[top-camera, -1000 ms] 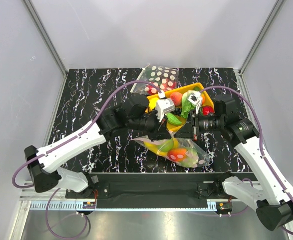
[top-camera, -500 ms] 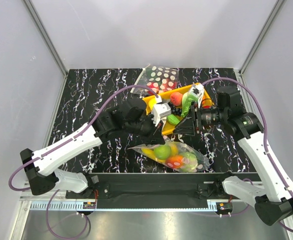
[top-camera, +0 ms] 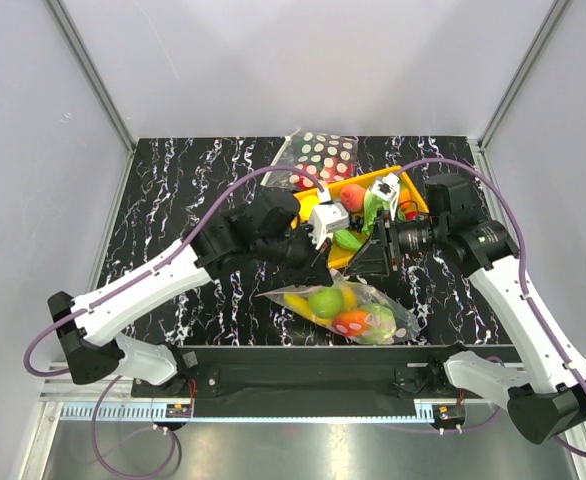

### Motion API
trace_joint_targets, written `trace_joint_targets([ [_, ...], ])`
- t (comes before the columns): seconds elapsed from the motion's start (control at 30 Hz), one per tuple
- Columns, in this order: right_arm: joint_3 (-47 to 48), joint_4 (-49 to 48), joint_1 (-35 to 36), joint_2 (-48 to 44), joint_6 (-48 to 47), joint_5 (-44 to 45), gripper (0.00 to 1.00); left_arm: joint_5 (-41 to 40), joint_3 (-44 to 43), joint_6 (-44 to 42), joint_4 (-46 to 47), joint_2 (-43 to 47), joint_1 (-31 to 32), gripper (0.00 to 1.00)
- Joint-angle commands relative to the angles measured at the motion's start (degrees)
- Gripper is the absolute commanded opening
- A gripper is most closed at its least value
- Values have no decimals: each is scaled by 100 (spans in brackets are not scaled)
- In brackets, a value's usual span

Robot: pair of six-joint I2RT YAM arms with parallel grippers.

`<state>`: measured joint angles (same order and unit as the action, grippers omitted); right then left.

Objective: Open the zip-top bag and remove the fake food
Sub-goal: Unzip the zipper food storage bag at the center of the board.

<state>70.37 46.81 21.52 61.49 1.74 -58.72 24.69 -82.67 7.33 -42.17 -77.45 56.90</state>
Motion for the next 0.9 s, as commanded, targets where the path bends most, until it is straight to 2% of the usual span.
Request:
trace_joint_targets([
  [0.0, -119, -31, 81, -155, -25, -228, 48, 168, -337, -109, 16, -68, -4, 0],
  [0.6, -515, -382, 502, 99, 46, 220, 44, 326, -601, -118, -28, -297, -4, 0],
  [0.73, -577, -523, 511, 135, 98, 291, 38, 370, -574, -92, 7, -297, -4, 0],
  [0.83, -594, -769, 520, 100, 238, 317, 29, 414, -531, -65, 51, -297, -4, 0],
  [0.87, -603, -848, 520, 82, 300, 335, 22, 423, -530, -57, 69, -288, -4, 0],
])
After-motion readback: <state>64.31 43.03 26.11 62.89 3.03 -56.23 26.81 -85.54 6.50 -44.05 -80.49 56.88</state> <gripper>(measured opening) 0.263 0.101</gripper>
